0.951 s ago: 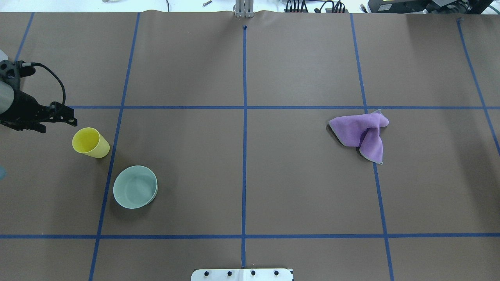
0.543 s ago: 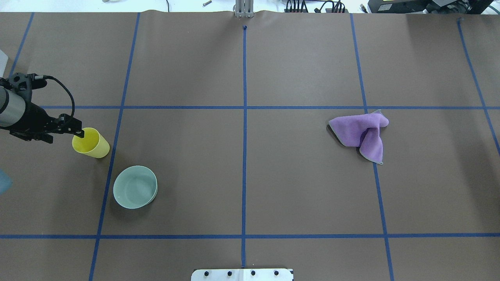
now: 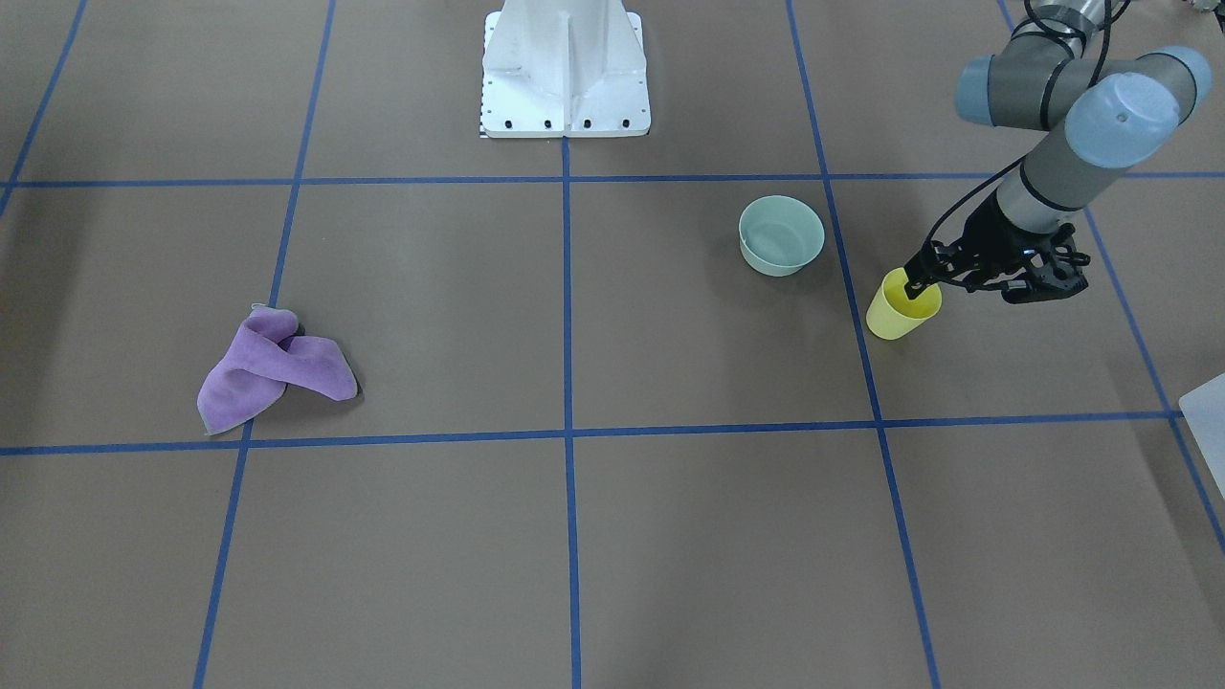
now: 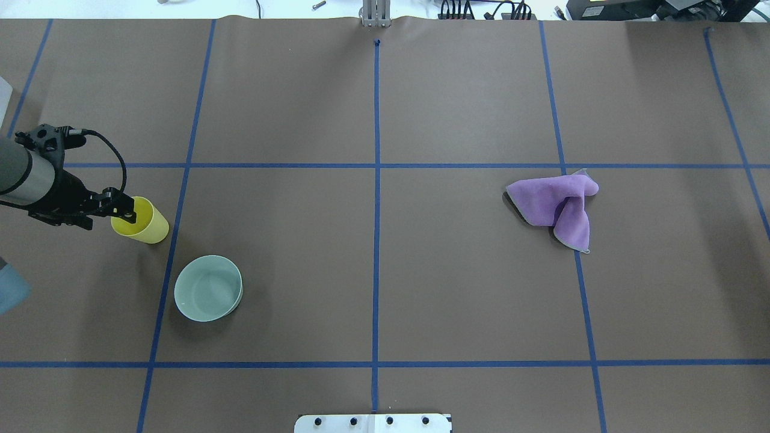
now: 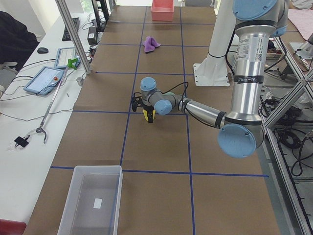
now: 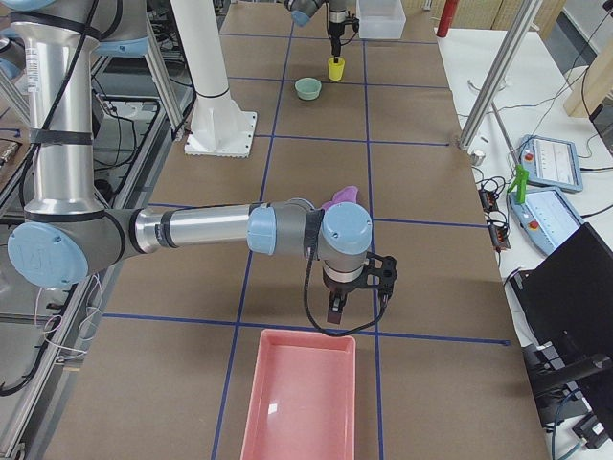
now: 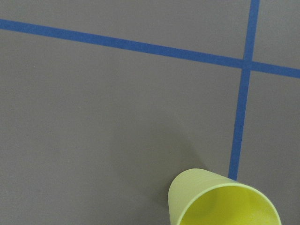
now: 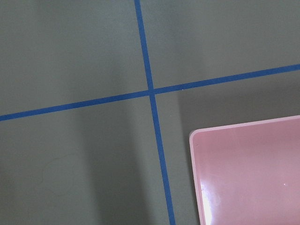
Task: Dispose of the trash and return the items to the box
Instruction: 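Reach the left gripper down to the yellow cup and grasp it, then lift the yellow cup with the left gripper and drop it into the clear bin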
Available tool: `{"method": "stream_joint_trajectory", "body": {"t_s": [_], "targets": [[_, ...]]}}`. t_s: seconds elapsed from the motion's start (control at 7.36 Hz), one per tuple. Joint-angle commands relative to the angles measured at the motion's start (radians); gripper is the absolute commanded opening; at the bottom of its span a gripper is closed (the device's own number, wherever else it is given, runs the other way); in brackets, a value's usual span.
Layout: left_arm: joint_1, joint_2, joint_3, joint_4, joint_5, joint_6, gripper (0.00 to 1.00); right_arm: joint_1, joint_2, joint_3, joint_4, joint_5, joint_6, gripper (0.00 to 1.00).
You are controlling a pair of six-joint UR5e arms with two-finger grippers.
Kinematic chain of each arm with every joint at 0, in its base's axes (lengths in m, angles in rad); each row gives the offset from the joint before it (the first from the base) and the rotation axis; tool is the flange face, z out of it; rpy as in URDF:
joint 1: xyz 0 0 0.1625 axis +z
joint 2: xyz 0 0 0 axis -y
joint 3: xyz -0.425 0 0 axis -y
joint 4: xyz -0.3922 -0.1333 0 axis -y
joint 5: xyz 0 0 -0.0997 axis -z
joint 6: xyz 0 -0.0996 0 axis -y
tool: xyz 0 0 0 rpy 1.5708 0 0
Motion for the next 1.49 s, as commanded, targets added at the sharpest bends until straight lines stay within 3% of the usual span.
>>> {"method": "stream_joint_trajectory", "body": {"t_s": [0.0, 0.14, 0.41, 0.54, 0.95, 1.09, 1.22, 1.36], "targets": [[0.021, -0.001, 0.002, -0.001, 0.033, -0.002, 0.34, 0.0, -0.003, 0.002, 0.0, 0.0, 0.0, 1.0], [0.022, -0.001, 0.0, -0.001, 0.033, -0.002, 0.0, 0.0, -0.003, 0.002, 0.0, 0.0, 0.0, 1.0], [0.022, -0.002, -0.004, -0.001, 0.019, -0.039, 0.0, 0.0, -0.003, 0.002, 0.0, 0.0, -0.002, 1.0], [0.018, 0.008, -0.044, 0.008, -0.033, -0.054, 0.0, 0.0, -0.003, 0.002, 0.0, 0.0, -0.002, 1.0], [-0.213, 0.042, -0.07, 0.023, -0.176, 0.023, 0.0, 0.0, -0.003, 0.002, 0.0, 0.0, -0.003, 1.0], [-0.302, 0.041, -0.067, 0.104, -0.194, 0.147, 0.0, 0.0, -0.003, 0.003, 0.0, 0.0, -0.003, 1.0], [-0.385, 0.012, -0.066, 0.261, -0.193, 0.356, 0.0, 0.0, -0.001, 0.003, 0.0, 0.0, -0.003, 1.0], [-0.493, -0.084, 0.0, 0.399, -0.191, 0.559, 0.0, -0.002, -0.001, 0.003, 0.002, 0.0, -0.002, 1.0]]}}
